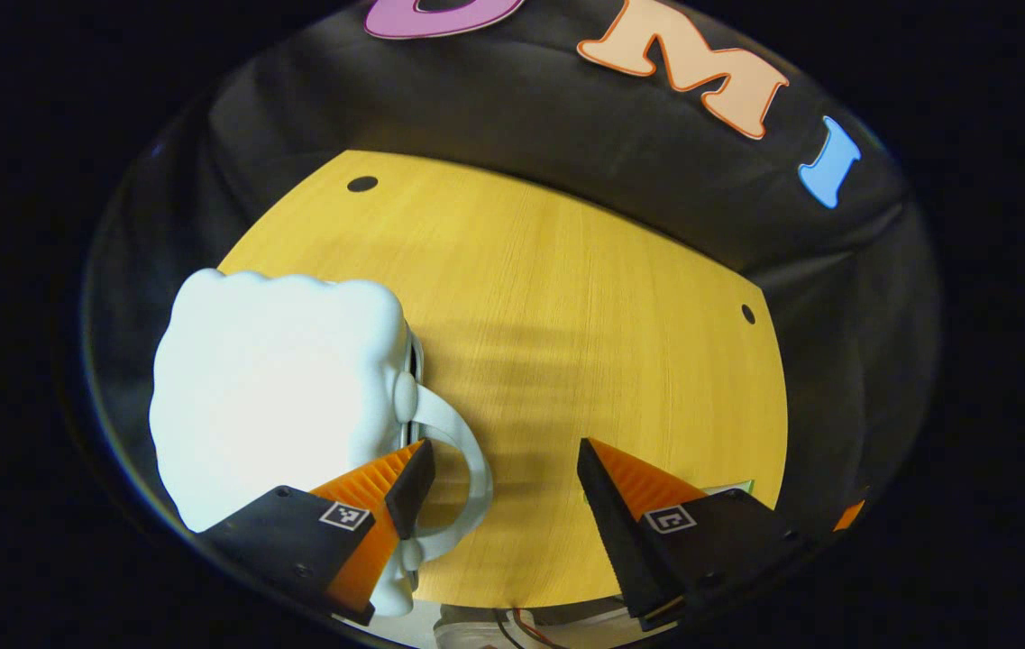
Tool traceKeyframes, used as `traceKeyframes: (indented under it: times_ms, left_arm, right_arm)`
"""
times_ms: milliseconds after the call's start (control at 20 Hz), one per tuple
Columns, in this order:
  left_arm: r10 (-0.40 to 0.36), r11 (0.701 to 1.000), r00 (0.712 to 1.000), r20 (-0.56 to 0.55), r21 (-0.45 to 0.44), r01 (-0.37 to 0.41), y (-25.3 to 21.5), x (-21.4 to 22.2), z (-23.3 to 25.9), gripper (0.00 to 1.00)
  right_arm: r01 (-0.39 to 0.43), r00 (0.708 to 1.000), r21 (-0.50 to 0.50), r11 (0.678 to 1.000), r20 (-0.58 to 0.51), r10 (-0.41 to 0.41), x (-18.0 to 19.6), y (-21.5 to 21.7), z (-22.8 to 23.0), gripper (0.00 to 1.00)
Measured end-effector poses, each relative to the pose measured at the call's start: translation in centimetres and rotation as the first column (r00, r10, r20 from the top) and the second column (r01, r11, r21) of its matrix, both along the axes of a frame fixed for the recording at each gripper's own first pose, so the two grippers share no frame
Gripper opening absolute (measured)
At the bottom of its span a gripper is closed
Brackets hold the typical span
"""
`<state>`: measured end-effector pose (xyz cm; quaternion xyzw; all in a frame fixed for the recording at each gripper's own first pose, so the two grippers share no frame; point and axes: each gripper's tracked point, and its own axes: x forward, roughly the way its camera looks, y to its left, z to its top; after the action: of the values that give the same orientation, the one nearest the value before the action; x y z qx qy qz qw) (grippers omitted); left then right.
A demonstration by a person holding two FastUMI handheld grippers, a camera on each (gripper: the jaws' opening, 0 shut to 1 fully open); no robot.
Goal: First open the suitcase, pack the skin care products into it, and then close the suitcase.
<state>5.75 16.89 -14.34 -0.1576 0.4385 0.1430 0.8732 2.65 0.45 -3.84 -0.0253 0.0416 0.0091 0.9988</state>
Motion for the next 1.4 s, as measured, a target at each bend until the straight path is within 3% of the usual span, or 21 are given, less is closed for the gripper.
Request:
traceKeyframes:
  times_ms: [150,200,300,550,750,800,850,900,1400]
  left_arm:
    - [-0.004,1.0,0.995,-0.1,0.016,0.006,0.6,-0.2,-1.4,0.95]
    - [0.008,1.0,0.991,-0.13,0.009,-0.007,0.6,-0.4,-2.0,0.84]
    - [0.028,1.0,0.986,-0.166,-0.007,-0.03,0.5,-0.4,-3.0,0.75]
    - [0.066,0.997,0.97,-0.232,-0.015,-0.071,0.7,-0.6,-5.3,0.6]
    - [0.092,0.995,0.956,-0.277,-0.002,-0.096,1.3,-0.7,-6.8,0.42]
    - [0.103,0.994,0.949,-0.297,0.005,-0.107,1.5,-1.0,-7.3,0.29]
    - [0.11,0.993,0.943,-0.313,0.001,-0.116,1.5,-1.1,-7.6,0.24]
    - [0.118,0.992,0.938,-0.326,-0.011,-0.129,1.3,-1.2,-8.1,0.13]
    - [0.102,0.995,0.927,-0.362,0.022,-0.101,2.2,-1.3,-9.3,0.07]
  right_arm:
    - [0.008,1.0,-0.008,1.0,-0.009,-0.008,0.3,-0.5,-0.4,0.98]
    - [0.013,1.0,-0.01,1.0,-0.011,-0.013,0.5,-0.7,-0.5,0.98]
    - [0.016,1.0,-0.008,1.0,-0.02,-0.016,0.7,-0.9,-0.9,0.98]
    - [0.03,0.999,-0.01,1.0,-0.028,-0.03,1.5,-1.6,-1.3,0.98]
    - [0.027,0.999,-0.011,1.0,-0.041,-0.027,2.0,-1.8,-1.8,0.98]
    - [0.025,0.999,-0.016,1.0,-0.043,-0.025,2.1,-1.8,-1.8,0.98]
    - [0.023,0.999,-0.02,1.0,-0.045,-0.024,2.1,-1.8,-1.9,0.98]
    - [0.023,0.999,-0.024,0.999,-0.044,-0.024,2.2,-1.9,-1.9,0.95]
    - [0.025,0.998,-0.028,0.999,-0.061,-0.027,2.6,-2.4,-2.6,0.98]
